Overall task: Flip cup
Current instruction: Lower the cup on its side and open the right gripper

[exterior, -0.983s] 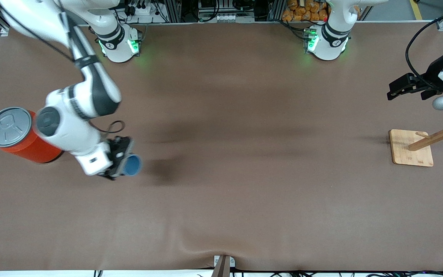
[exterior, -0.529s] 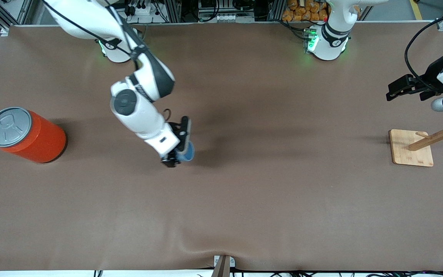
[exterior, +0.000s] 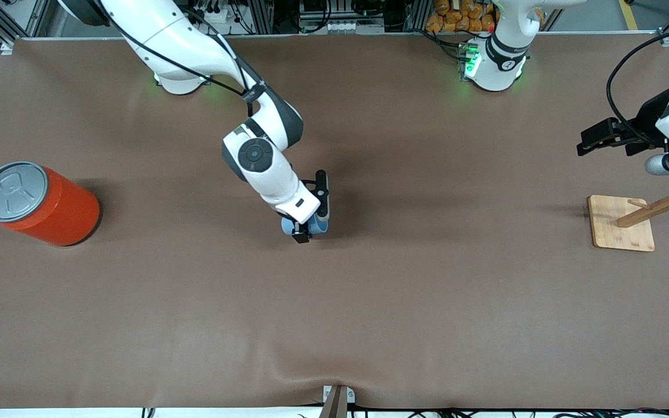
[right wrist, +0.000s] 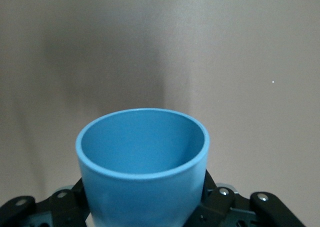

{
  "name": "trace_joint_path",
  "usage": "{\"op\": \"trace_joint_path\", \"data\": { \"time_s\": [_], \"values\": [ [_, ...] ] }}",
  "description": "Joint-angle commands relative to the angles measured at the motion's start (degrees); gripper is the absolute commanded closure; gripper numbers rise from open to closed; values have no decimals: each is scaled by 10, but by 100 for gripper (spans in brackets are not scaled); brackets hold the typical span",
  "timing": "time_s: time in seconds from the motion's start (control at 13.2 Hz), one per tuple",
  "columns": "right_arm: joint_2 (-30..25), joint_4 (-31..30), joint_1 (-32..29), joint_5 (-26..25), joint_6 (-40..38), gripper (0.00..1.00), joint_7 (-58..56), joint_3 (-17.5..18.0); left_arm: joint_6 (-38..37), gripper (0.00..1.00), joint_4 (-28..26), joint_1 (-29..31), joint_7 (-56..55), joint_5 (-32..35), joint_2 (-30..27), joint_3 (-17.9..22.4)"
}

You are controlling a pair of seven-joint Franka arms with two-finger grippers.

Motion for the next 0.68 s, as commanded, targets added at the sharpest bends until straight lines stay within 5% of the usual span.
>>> {"op": "trace_joint_path", "data": {
  "time_s": [0.0, 0.3, 0.61],
  "values": [
    [25, 25, 78, -27, 26, 45, 28, -67, -9, 0, 6, 4, 12, -9, 5, -1],
    [53, 40, 141, -30, 28, 40, 70, -116, -9, 0, 8, 2, 12, -9, 8, -1],
    [68, 48, 163, -37, 39, 0, 80, -135, -9, 0, 7, 3, 12, -9, 9, -1]
  ]
}}
